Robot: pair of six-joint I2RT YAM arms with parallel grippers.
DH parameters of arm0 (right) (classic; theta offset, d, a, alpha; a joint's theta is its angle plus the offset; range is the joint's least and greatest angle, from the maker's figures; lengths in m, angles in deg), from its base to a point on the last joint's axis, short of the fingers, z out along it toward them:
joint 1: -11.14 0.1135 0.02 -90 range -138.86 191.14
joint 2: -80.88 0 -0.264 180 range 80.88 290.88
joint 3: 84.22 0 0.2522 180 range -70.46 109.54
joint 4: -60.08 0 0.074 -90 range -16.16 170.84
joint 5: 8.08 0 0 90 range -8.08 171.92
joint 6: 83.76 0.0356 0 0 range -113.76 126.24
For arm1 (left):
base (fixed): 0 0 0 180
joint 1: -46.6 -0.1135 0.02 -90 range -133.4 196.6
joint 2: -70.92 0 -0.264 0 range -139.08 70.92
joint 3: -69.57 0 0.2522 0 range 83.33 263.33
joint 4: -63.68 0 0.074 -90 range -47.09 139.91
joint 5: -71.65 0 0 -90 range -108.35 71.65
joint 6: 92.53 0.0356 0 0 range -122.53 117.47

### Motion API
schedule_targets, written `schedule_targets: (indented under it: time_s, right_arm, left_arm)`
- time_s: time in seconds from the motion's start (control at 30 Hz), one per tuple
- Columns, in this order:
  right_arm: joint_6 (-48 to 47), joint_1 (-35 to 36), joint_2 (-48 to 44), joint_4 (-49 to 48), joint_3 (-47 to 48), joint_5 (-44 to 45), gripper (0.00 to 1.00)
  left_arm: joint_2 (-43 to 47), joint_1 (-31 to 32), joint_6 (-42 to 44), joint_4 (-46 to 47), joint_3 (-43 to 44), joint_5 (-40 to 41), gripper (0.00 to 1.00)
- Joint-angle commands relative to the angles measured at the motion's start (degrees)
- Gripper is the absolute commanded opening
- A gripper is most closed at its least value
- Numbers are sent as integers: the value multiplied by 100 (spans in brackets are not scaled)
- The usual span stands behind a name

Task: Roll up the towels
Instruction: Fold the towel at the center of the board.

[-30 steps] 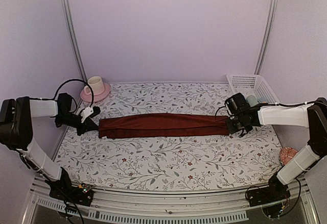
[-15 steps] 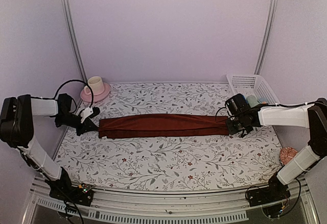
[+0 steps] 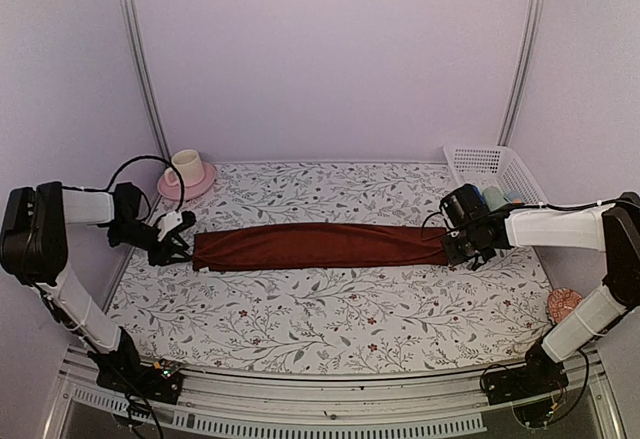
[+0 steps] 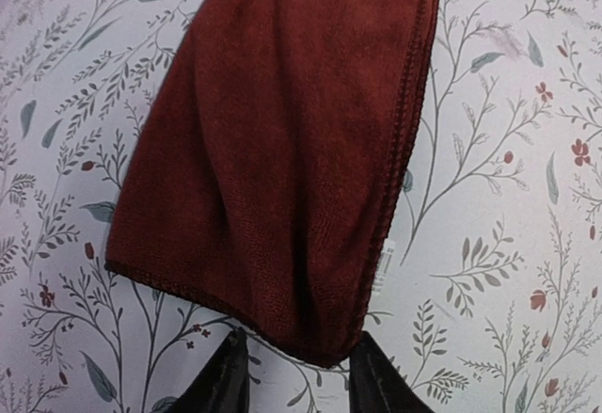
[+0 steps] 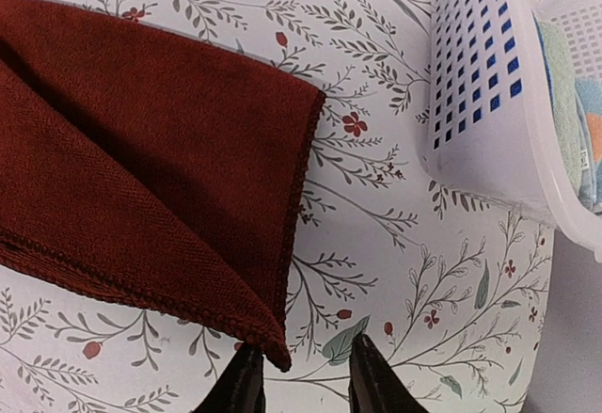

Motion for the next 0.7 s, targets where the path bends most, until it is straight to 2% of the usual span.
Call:
schedule_targets:
  time_s: [0.0,0.07,0.17,0.33,0.37,0.43,0.53,0.67]
  right_arm:
    - [25,34,-130,72,35,76,37]
    - [52,34,-202,141,59,121,46]
    - [168,34,-459,255,81,183,64]
    - [267,35,-1085,327,116,-12,82]
    - [262,36,-1192,327,148,-69,85]
    - [237,38,-1317,287,206,-179,87]
    - [232,36,-1249,182,379,-199,87]
    - [442,39,-504,142,873,-231,85]
  left_arm:
    - [-55,-123,114,-232,204,2,42]
    - [-57,-186,170,-330,292,27,48]
    - [-63,-454,242,-545,562,-37,61]
    - [-263,-929,443,-1292,1295,-563,73]
    - [-343,-960,471,-1448,1430,-625,80]
    - [-463,-973,384,-1532,1579,-753,83]
    - [-742,-868,-585,-898,1651,-722,82]
    - [-1210,-549,-1441,-513,1762,-491,79]
